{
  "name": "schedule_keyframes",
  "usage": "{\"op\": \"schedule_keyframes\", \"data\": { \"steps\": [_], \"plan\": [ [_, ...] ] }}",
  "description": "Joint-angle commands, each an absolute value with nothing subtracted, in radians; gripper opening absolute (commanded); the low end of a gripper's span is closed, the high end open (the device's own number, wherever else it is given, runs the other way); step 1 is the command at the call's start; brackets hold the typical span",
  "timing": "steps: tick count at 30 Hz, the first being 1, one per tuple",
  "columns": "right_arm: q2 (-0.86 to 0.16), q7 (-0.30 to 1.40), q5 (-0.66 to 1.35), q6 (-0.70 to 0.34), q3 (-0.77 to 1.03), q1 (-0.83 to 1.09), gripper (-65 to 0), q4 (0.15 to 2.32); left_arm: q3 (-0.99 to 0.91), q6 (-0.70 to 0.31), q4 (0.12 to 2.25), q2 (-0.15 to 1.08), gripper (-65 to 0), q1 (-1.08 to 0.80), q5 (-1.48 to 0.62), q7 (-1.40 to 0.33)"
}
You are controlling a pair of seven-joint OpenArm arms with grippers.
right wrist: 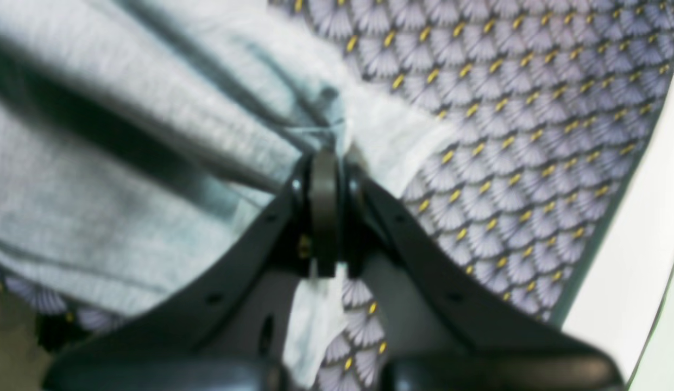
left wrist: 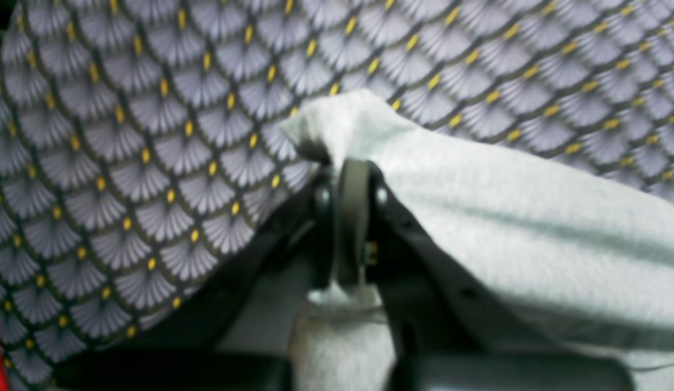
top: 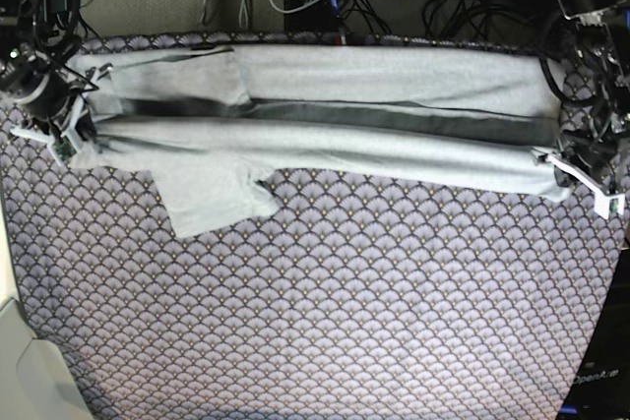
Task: Fold the T-shirt properly
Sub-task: 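Lift the hem with both grippers and fold it over toward the collar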
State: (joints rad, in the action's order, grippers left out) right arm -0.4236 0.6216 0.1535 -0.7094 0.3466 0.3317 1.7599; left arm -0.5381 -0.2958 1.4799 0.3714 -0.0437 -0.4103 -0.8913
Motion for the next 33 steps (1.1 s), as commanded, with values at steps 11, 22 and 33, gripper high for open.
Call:
{"op": "schedule_keyframes", "data": {
  "steps": [11, 22, 33],
  "plan": [
    [-0.447, 0.604, 0.151, -0.698, 0.358, 0.389, -65.0, 1.776, -0.547, -0.292, 1.497, 0.398, -64.5, -0.119, -0.407, -0.921],
    [-0.449, 0.605, 0.148, -0.698, 0.358, 0.421, -65.0, 1.776, -0.545, -0.292, 1.492, 0.398, -64.2, -0.143, -0.407, -0.923],
    [-0.447, 0.605, 0.148, -0.698, 0.352, 0.469, -65.0, 1.771, -0.536, -0.292, 1.489, 0.398, -56.0, -0.145, -0.406, -0.934]
  ]
}}
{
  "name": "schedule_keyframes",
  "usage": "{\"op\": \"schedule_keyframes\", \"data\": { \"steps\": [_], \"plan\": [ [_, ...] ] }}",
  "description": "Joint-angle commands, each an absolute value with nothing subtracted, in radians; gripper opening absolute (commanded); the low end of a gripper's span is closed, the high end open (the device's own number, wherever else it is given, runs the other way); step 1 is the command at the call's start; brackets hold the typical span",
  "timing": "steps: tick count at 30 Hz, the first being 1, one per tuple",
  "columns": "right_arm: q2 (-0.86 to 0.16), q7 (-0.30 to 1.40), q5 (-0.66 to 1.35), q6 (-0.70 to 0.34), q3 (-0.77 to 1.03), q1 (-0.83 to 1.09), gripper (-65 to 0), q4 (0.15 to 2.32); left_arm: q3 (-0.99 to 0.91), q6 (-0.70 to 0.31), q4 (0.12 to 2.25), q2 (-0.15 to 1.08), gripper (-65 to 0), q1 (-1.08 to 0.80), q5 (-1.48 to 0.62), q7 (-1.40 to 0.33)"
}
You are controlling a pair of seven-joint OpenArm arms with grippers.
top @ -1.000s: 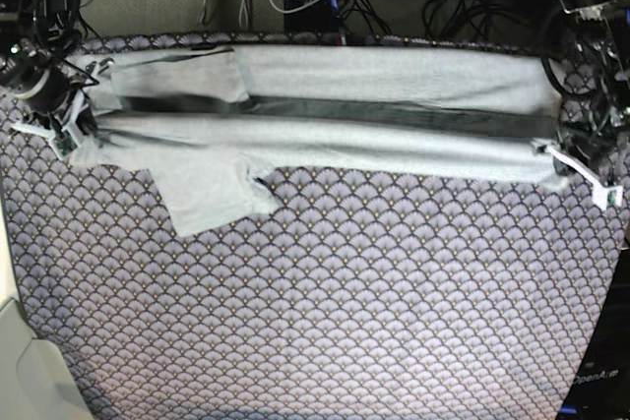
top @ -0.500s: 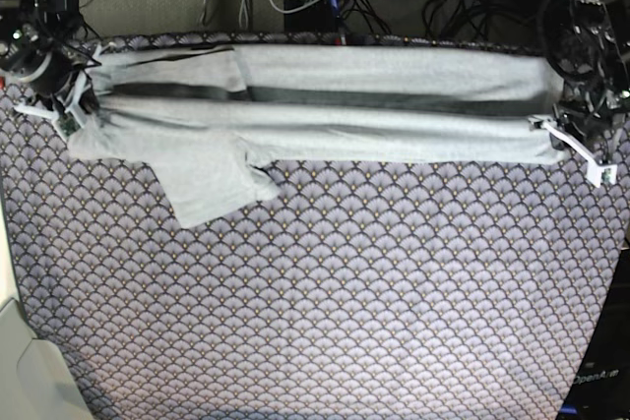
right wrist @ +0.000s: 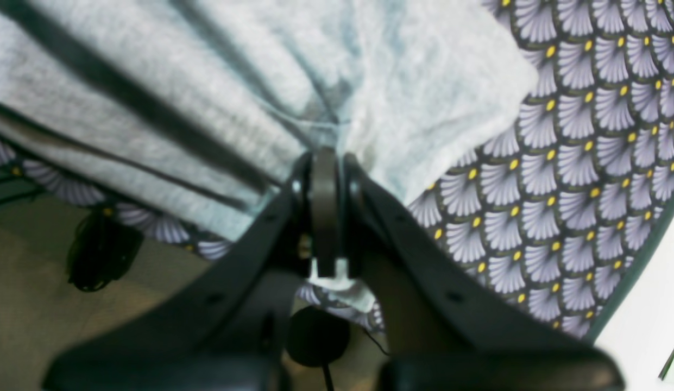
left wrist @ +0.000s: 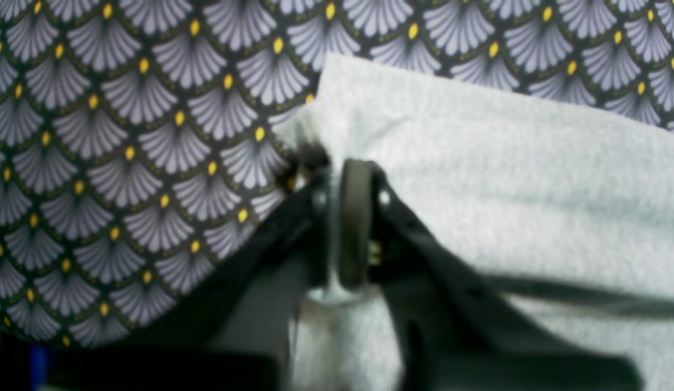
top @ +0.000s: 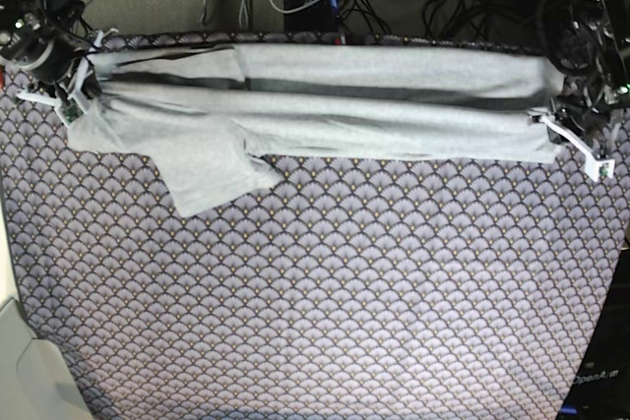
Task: Fold the T-shirt properly
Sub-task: 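Lift the hem with both grippers and fold it over toward the collar, then lower the hem onto the folded shirt and open both grippers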
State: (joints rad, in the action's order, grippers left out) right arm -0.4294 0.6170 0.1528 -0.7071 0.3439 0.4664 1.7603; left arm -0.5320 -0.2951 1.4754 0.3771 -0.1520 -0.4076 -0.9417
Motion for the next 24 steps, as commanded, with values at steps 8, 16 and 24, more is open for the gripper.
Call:
{"op": "schedule_keyframes", "data": {
  "steps": [8, 16, 24],
  "plan": [
    [-0.450, 0.696, 0.148, -0.698, 0.351, 0.460, -51.1, 1.771, -0.538, -0.337, 1.489, 0.398, -37.9, -0.142, -0.398, -1.030],
    [-0.464, 0.722, 0.148, -0.698, 0.358, 0.466, -37.6, 1.774, -0.538, -0.395, 1.425, 0.397, -37.9, -0.143, -0.397, -1.032],
    [-0.466, 0.717, 0.147, -0.698, 0.473, 0.456, -37.6, 1.774, -0.536, -0.397, 1.362, 0.397, -37.9, -0.137, -0.397, -1.024]
  ]
}}
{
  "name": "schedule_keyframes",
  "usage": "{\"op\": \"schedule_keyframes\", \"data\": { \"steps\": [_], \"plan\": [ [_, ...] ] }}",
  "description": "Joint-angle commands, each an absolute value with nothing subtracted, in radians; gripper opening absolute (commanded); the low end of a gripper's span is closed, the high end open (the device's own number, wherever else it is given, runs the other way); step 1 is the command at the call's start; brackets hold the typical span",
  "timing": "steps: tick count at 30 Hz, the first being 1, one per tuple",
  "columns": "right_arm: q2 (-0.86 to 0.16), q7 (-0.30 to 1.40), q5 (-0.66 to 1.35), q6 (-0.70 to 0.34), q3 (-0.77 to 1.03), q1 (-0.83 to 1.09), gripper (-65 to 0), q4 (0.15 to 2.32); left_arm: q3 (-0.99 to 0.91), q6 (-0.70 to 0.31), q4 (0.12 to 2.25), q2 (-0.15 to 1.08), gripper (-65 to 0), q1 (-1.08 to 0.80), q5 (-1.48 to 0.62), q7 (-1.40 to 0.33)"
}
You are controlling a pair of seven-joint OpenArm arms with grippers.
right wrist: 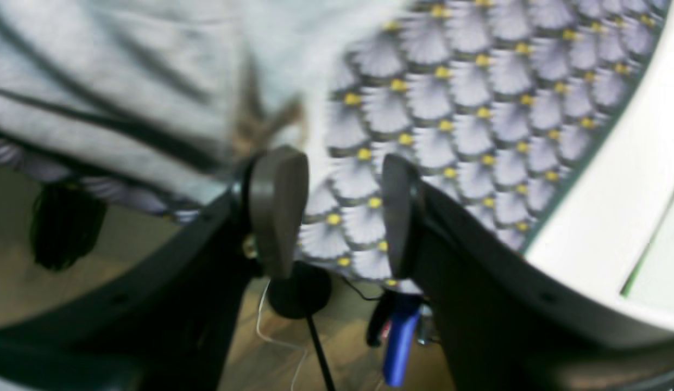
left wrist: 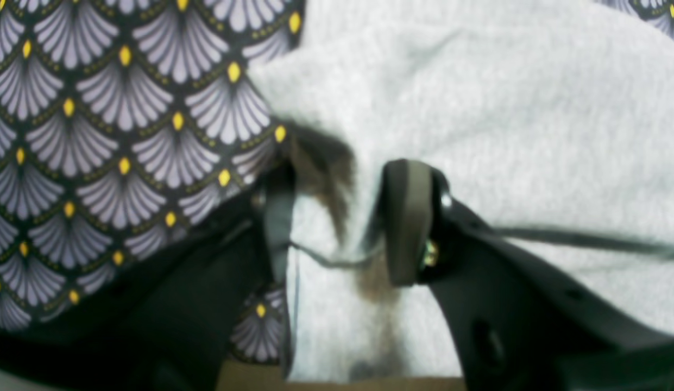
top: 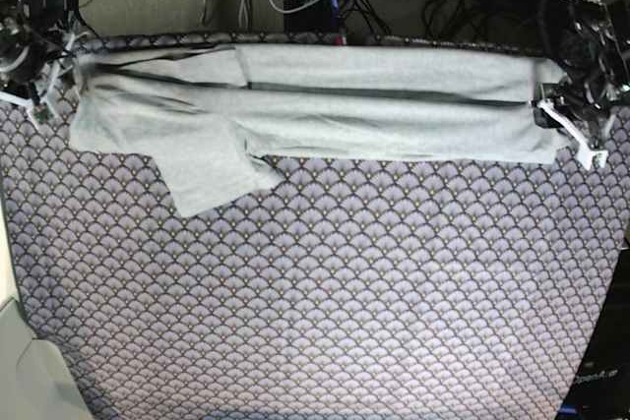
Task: Fold the T-shirt properly
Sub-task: 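Lower the hem onto the folded shirt and open both grippers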
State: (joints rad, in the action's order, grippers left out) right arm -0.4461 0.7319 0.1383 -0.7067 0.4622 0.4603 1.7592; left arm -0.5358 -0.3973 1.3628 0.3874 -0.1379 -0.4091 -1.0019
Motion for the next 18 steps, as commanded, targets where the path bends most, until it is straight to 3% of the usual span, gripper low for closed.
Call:
{"op": "schedule_keyframes", "data": {
  "steps": [1, 6, 12, 18],
  "plan": [
    [-0.475, 0.717, 0.147, -0.698, 0.483, 0.449, -37.6, 1.776, -0.536, -0.397, 1.362, 0.397, -37.9, -0.137, -0.397, -1.024],
    [-0.493, 0.725, 0.148, -0.698, 0.476, 0.335, -37.5, 1.776, -0.498, -0.397, 1.362, 0.397, -37.8, -0.136, -0.397, -1.024],
    [-0.484, 0.753, 0.148, -0.698, 0.283, 0.131, -37.3, 1.773, -0.464, -0.397, 1.363, 0.392, -37.8, -0.134, -0.397, -1.024],
    [-0.383, 0.895, 0.148, -0.698, 0.113, -0.110, -37.3, 1.736, -0.455, -0.397, 1.363, 0.392, -37.8, -0.134, -0.397, -1.024]
  ]
}}
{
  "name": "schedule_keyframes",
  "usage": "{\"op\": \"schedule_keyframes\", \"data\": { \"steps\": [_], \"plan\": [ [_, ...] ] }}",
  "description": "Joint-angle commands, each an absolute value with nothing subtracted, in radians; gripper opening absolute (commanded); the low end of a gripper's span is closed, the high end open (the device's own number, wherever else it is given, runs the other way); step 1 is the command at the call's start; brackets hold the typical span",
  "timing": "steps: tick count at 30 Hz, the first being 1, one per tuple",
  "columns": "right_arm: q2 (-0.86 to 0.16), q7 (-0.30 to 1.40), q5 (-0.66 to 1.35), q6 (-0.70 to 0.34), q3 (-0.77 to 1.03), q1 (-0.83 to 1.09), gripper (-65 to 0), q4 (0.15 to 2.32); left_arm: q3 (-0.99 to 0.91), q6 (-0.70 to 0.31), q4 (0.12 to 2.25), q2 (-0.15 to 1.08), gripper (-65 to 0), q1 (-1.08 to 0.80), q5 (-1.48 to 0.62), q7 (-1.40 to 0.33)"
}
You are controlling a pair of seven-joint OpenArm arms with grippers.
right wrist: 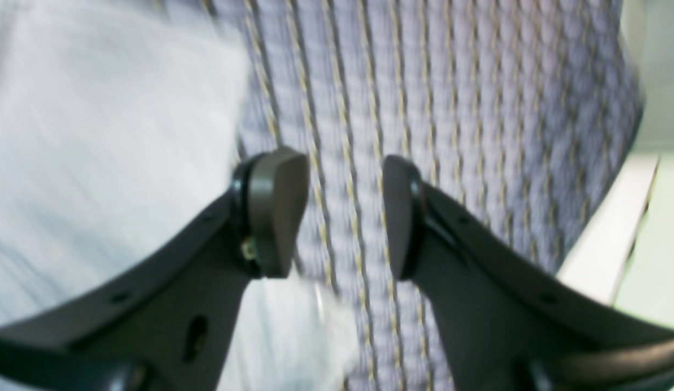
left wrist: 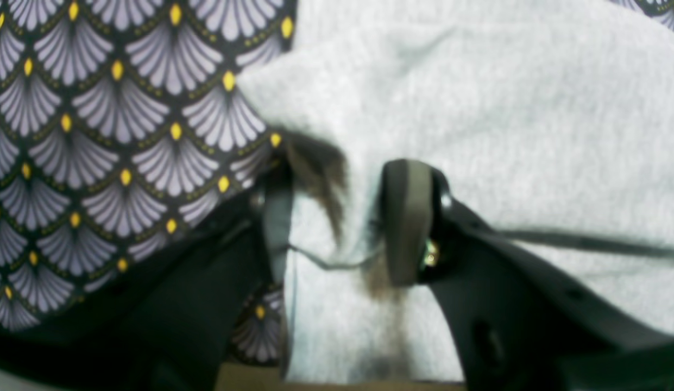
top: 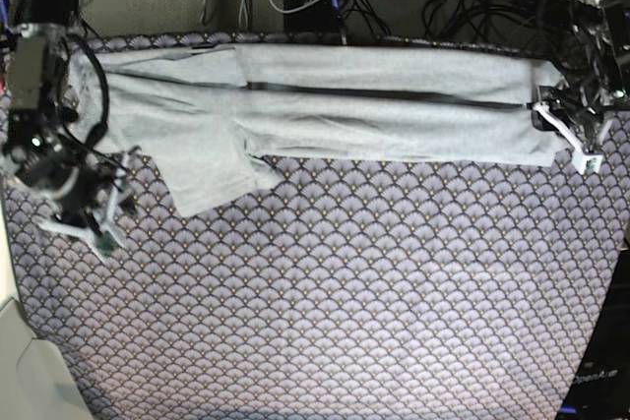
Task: Fold the T-shirt properly
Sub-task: 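Lower the hem onto the folded shirt and open both grippers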
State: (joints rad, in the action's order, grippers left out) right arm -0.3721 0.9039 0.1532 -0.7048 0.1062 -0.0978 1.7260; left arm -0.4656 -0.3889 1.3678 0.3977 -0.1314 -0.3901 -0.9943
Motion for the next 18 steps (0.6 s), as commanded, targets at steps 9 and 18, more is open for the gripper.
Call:
{"op": "schedule_keyframes", "data": {
  "steps": [9, 18],
  "plan": [
    [-0.315, 0.848, 0.148, -0.698, 0.099, -0.294, -37.3, 1.359, -0.455, -0.397, 1.363, 0.390, -37.8, -0.131, -0.397, -1.023],
    [-0.300, 0.756, 0.148, -0.698, 0.048, -0.320, -37.3, 1.199, -0.455, -0.390, 1.362, 0.389, -38.0, -0.099, -0.397, -1.032]
  ]
}}
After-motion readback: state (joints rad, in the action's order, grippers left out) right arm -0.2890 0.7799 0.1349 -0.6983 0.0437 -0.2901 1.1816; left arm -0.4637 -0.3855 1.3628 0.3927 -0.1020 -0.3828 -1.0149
